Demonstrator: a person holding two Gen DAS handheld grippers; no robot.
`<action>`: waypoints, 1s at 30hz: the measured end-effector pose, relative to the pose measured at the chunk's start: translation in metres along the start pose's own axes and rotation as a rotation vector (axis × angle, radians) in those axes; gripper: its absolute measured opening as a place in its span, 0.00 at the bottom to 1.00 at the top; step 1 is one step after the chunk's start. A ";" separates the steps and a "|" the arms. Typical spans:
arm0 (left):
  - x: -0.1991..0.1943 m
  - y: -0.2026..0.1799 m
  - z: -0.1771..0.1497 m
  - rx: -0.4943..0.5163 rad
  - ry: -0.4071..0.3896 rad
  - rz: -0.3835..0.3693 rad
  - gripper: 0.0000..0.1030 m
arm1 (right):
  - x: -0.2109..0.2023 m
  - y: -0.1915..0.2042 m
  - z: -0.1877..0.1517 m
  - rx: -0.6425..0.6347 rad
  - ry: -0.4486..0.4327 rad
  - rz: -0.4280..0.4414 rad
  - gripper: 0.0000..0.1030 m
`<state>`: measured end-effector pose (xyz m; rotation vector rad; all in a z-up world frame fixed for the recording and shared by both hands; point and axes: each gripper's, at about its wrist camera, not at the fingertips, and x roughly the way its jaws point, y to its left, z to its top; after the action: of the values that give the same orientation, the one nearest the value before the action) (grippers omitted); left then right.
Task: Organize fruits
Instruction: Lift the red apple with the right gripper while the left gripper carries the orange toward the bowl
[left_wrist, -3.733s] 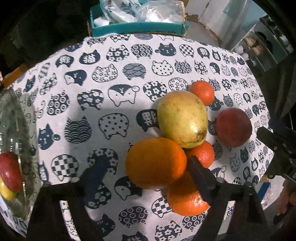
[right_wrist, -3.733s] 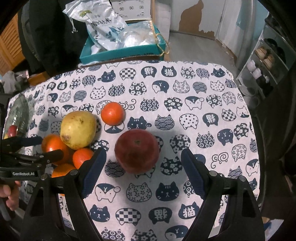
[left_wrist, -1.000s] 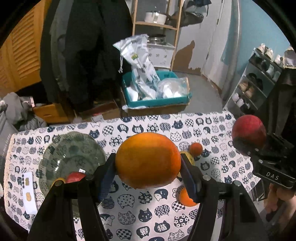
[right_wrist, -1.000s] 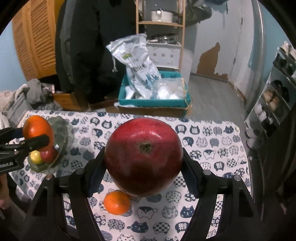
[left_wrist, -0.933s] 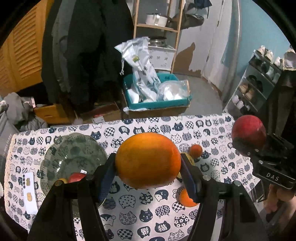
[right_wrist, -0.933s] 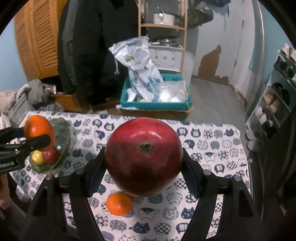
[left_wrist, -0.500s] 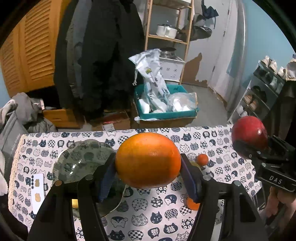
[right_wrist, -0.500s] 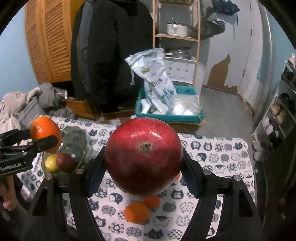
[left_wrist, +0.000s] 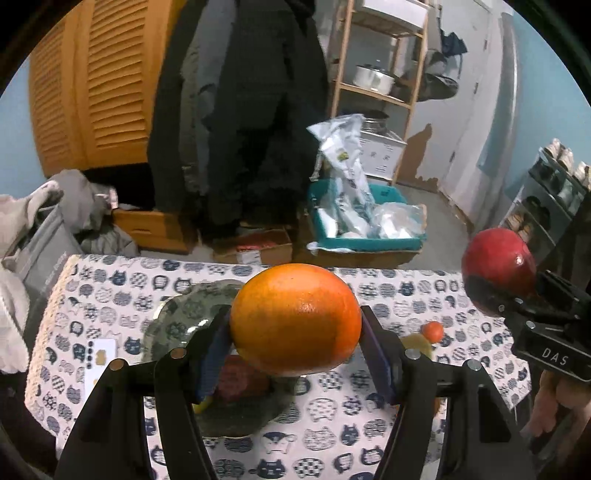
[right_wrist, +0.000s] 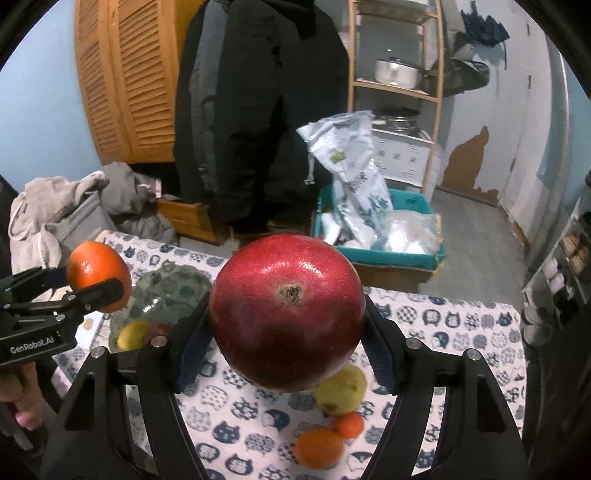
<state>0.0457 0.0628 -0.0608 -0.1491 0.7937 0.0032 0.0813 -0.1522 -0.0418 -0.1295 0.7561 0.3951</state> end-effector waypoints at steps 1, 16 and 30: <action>0.000 0.007 0.000 -0.006 -0.002 0.016 0.66 | 0.003 0.005 0.002 -0.001 0.002 0.007 0.72; 0.010 0.078 -0.007 -0.095 0.015 0.106 0.66 | 0.049 0.068 0.023 -0.058 0.047 0.088 0.72; 0.055 0.118 -0.018 -0.153 0.110 0.150 0.66 | 0.107 0.110 0.023 -0.096 0.130 0.141 0.72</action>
<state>0.0649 0.1738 -0.1279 -0.2361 0.9131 0.1994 0.1231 -0.0129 -0.0967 -0.1943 0.8771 0.5612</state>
